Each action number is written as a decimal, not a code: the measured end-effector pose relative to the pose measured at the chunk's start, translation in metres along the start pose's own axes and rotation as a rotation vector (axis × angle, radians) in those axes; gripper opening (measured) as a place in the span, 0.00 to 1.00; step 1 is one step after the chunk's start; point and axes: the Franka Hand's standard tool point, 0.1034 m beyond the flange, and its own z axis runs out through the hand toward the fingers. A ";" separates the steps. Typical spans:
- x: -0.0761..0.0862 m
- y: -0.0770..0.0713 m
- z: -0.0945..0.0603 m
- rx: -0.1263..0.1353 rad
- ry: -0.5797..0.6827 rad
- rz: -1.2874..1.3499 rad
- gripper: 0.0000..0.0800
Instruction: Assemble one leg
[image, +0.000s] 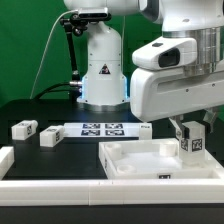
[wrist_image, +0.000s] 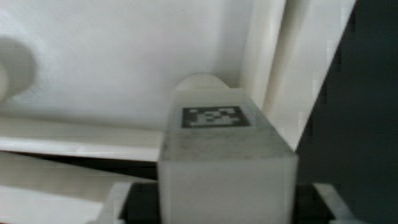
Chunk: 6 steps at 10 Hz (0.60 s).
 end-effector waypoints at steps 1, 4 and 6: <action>0.000 -0.001 0.000 0.010 0.005 0.162 0.36; -0.001 0.001 0.002 0.003 0.024 0.607 0.37; -0.001 0.001 0.002 -0.007 0.041 0.875 0.37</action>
Offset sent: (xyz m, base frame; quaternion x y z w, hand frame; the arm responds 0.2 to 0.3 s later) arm -0.0118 0.0203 -0.0103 0.0067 0.0028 0.2842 0.9587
